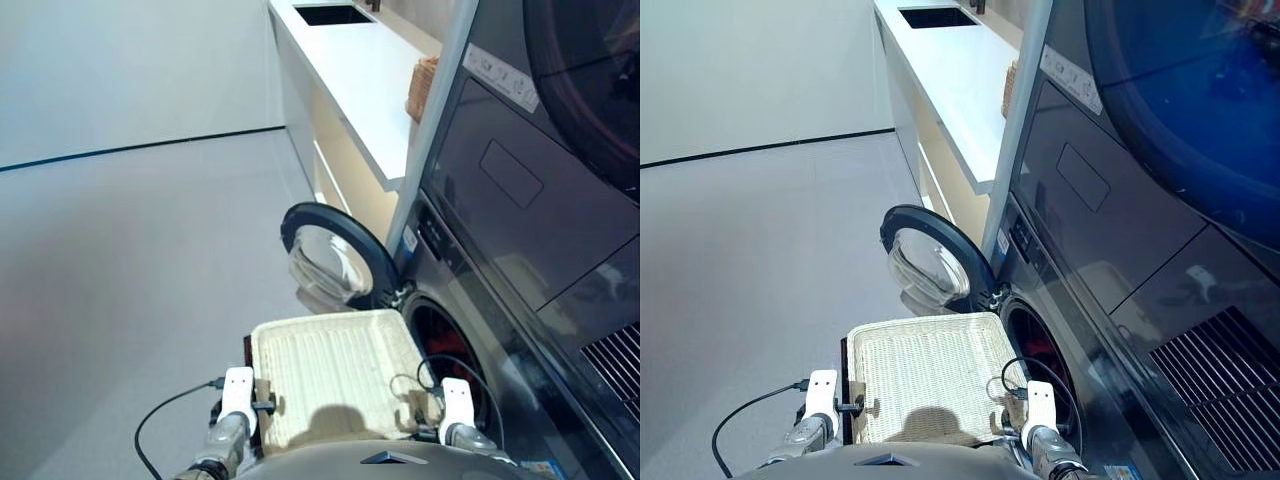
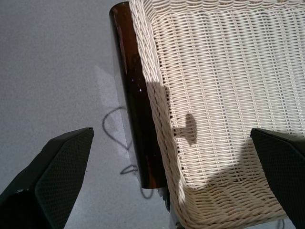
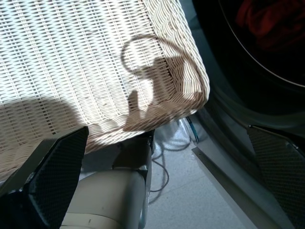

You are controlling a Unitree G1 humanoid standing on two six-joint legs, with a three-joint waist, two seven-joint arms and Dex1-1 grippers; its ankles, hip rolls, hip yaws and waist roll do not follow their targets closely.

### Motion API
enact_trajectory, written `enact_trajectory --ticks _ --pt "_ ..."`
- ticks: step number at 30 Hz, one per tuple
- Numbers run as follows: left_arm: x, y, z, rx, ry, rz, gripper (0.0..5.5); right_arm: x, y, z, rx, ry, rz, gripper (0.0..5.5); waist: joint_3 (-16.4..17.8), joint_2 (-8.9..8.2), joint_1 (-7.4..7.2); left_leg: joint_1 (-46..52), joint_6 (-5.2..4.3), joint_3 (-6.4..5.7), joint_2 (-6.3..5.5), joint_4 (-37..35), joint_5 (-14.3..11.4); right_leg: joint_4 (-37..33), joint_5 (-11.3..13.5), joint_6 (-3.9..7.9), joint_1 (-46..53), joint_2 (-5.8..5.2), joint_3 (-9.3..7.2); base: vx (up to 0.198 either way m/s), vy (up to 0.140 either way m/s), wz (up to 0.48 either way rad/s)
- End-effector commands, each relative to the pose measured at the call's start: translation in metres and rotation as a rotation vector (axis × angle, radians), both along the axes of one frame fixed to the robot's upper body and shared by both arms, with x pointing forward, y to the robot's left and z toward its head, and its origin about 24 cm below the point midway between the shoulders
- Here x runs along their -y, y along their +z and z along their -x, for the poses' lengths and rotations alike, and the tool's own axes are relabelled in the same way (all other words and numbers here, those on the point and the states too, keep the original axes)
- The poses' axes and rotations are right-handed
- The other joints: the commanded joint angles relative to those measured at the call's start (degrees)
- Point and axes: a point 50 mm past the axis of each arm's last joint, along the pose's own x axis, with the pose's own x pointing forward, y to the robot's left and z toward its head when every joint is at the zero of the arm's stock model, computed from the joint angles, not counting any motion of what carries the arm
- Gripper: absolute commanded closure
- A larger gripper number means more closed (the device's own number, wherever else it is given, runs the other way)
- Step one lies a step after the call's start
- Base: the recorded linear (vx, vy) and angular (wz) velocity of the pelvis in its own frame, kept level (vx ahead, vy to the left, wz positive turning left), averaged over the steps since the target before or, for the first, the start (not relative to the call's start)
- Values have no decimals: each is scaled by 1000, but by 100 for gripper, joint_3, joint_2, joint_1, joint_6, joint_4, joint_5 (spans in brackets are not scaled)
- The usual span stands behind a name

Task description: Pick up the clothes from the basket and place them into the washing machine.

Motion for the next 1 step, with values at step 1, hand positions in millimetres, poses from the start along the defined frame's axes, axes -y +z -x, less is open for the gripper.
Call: enact_trajectory --ticks 1 --pt "4 3 -15 32 -14 13 0 -7 3 -17 40 30 -15 0 33 -75 29 22 -156 323 -92 277 -128 311 -495 340 168 79 96 0 0 0"
